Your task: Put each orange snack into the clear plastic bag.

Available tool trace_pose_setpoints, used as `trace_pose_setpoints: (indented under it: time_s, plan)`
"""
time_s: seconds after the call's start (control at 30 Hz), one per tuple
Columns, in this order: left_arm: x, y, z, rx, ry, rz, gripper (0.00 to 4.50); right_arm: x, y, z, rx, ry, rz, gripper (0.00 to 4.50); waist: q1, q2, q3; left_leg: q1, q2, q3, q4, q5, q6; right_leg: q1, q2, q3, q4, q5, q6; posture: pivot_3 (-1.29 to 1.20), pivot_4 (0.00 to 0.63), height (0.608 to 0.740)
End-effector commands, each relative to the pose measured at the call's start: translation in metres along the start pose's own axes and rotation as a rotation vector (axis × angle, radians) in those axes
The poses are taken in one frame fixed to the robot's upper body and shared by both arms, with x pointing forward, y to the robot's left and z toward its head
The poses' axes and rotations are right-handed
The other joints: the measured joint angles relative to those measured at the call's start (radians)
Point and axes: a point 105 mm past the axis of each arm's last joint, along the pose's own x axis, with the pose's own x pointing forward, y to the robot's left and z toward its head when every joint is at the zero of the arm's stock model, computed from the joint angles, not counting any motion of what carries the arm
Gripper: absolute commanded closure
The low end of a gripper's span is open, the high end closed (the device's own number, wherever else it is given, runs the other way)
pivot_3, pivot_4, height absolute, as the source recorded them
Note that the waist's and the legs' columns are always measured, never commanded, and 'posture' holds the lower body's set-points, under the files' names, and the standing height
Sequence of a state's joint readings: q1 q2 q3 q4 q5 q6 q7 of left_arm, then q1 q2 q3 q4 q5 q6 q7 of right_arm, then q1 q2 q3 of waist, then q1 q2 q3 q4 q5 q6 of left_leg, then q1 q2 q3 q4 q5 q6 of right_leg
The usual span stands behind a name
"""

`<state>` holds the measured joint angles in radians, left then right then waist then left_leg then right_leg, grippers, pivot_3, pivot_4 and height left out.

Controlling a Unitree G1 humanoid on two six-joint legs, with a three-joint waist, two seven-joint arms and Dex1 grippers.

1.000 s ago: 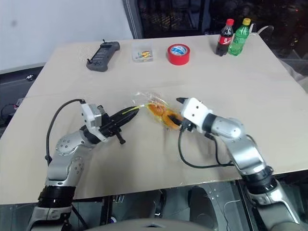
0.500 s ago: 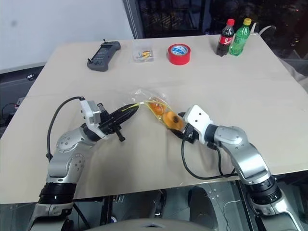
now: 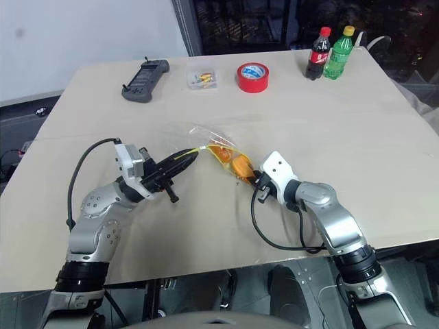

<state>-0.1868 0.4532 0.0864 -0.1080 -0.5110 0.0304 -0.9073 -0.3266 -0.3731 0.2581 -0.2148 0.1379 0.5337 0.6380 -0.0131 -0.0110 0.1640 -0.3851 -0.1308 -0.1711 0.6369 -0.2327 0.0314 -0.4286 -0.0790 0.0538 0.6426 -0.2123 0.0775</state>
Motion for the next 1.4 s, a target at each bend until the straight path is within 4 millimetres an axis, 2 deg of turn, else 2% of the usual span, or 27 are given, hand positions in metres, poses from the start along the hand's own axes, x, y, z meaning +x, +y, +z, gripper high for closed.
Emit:
trace_pose_setpoints:
  time_s: [0.03,0.13,0.37,0.53,0.7,0.83,1.0,1.2,1.3,1.33,1.4]
  plan:
    - [-0.001,-0.001,0.012,0.047,-0.027,0.000,4.50,-0.003,0.000,0.016,-0.036,-0.052,-0.005,4.47,0.000,0.000,0.000,0.000,0.000,0.000,0.000,0.000,0.000,0.000,0.000,0.000,0.000,0.000,0.000,0.00,0.150,0.740]
    - [-0.002,-0.005,0.011,0.050,-0.026,-0.016,4.50,-0.007,0.003,0.027,-0.044,-0.075,0.014,4.47,-0.001,0.000,0.000,0.000,0.000,0.000,0.000,0.000,0.000,0.000,0.000,0.000,0.000,0.000,0.000,0.00,0.150,0.740]
    - [-0.009,-0.027,0.005,0.097,0.025,-0.150,4.50,-0.006,0.007,0.050,-0.141,-0.084,0.061,4.47,0.001,0.000,0.000,0.000,0.000,0.000,0.000,-0.001,0.001,0.000,0.000,0.000,0.000,0.000,0.000,0.00,0.150,0.740]
    - [-0.014,-0.033,0.003,0.127,0.052,-0.213,4.50,-0.002,0.009,0.054,-0.268,-0.046,0.111,4.47,0.002,0.000,0.000,0.000,0.000,0.000,0.000,-0.001,0.001,0.000,0.000,0.000,0.000,0.000,0.000,0.00,0.150,0.740]
    - [-0.019,-0.035,-0.003,0.159,0.094,-0.244,4.50,0.006,0.011,0.050,-0.471,0.019,0.171,4.47,0.000,0.000,0.000,-0.001,0.000,0.000,0.000,-0.001,0.001,0.000,0.000,0.000,-0.001,0.000,0.000,0.00,0.150,0.740]
    - [-0.028,-0.043,-0.013,0.194,0.151,-0.289,4.50,0.015,0.003,0.052,-0.620,0.044,0.166,4.47,-0.001,0.000,0.000,-0.001,0.000,0.000,0.000,-0.001,0.000,-0.001,0.000,0.000,-0.001,0.000,0.000,0.00,0.150,0.740]
    - [-0.033,-0.047,-0.019,0.207,0.179,-0.301,4.50,0.023,-0.003,0.059,-0.687,0.030,0.144,4.47,0.000,0.000,0.000,-0.001,0.000,0.000,0.000,0.000,0.000,-0.001,0.000,0.000,-0.001,0.000,0.000,0.00,0.150,0.740]
    - [-0.030,-0.044,-0.016,0.179,0.138,-0.243,4.50,0.037,0.020,0.065,-0.644,-0.050,0.247,4.47,-0.001,0.000,0.000,-0.001,0.000,0.000,-0.001,0.000,-0.001,-0.001,0.000,0.000,-0.001,0.000,0.000,0.00,0.150,0.740]
    - [-0.026,-0.041,-0.013,0.160,0.109,-0.207,4.50,0.046,0.028,0.063,-0.621,-0.074,0.257,3.56,-0.001,0.000,0.000,-0.001,0.000,0.000,-0.001,0.000,-0.001,-0.001,0.000,0.000,-0.001,0.000,0.000,0.00,0.150,0.740]
    - [-0.025,-0.039,-0.012,0.152,0.098,-0.192,4.50,0.046,0.027,0.065,-0.608,-0.090,0.239,2.96,-0.001,0.000,0.000,-0.001,0.000,0.000,-0.001,0.000,-0.001,-0.001,0.000,0.000,-0.001,0.000,0.000,0.00,0.150,0.740]
    - [-0.023,-0.034,-0.009,0.134,0.080,-0.163,4.50,0.042,0.020,0.073,-0.574,-0.135,0.182,2.09,0.000,0.000,0.000,-0.001,0.000,0.000,-0.001,0.000,-0.001,-0.001,0.000,0.000,-0.001,0.000,0.000,0.00,0.150,0.740]
